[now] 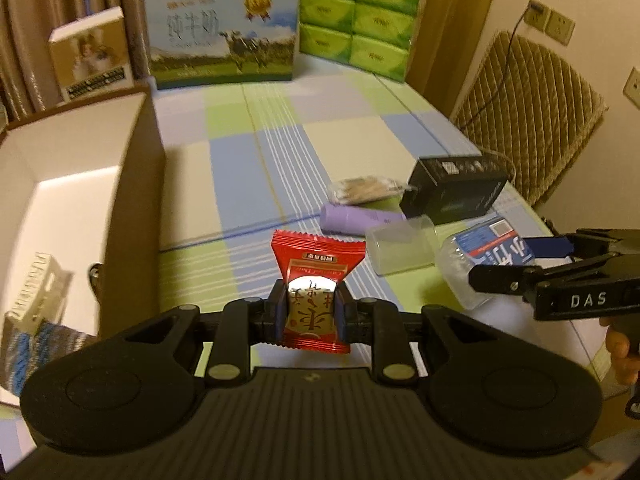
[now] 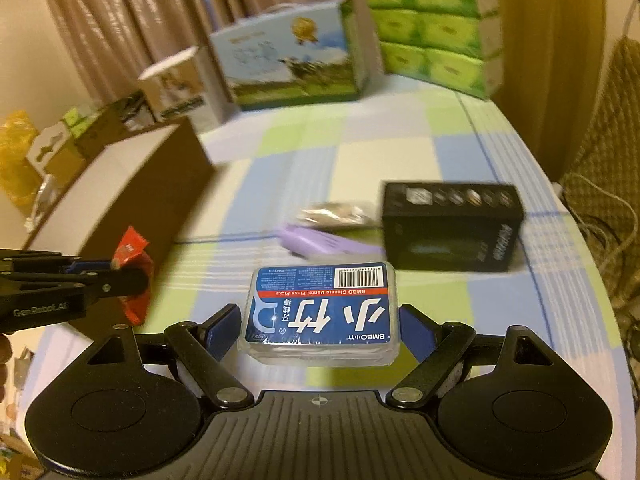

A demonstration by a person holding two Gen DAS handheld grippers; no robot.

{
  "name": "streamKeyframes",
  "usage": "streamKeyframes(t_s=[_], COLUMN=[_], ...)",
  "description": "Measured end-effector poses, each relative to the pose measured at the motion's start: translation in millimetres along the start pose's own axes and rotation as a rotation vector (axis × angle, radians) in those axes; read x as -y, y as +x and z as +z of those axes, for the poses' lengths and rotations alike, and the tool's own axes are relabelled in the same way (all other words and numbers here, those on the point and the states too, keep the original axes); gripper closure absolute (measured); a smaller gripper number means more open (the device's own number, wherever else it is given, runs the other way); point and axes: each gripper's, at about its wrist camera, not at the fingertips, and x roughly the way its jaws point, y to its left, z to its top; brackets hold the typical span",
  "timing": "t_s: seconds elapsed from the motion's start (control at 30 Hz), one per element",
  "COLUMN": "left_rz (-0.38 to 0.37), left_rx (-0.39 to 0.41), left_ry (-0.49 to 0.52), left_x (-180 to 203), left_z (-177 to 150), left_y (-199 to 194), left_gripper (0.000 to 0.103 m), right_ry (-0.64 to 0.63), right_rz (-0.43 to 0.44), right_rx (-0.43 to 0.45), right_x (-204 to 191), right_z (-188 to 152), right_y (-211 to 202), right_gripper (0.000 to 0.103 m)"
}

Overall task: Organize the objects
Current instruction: 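Carry the candy packet into the box while the right tool carries the floss box there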

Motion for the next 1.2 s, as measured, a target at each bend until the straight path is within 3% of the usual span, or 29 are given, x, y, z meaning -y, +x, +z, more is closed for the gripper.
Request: streamKeyframes(t_s=[0.37, 0.67, 0.93, 1.2], left_rz=[0.073, 0.195, 0.283, 0.302], left_rx=[0.088, 0.119, 0.125, 0.088], left_ry=[-0.08, -0.156, -0.188, -0.192], left_x=[-43.5, -109.7, -172.8, -219.2], left_z=[-5.0, -13.6, -14.3, -4.6], left_y=[-49.9, -86.3, -97.6, -73.9], left_gripper=[0.084, 0.084, 0.084, 0.084], right_ry=[-0.12, -0.223, -0.293, -0.317], right_rz=[0.169, 0.311, 0.349, 0.302], right_rx=[0.03, 0.035, 0.039, 0.001], right_x=[-85.4, -170.8, -229.5, -254.8], right_z=[19.2, 35.7, 52.8, 66.9], right_y=[9.9, 40.5, 77.7, 121.8], right_gripper=[0.021, 0.021, 0.021, 0.021])
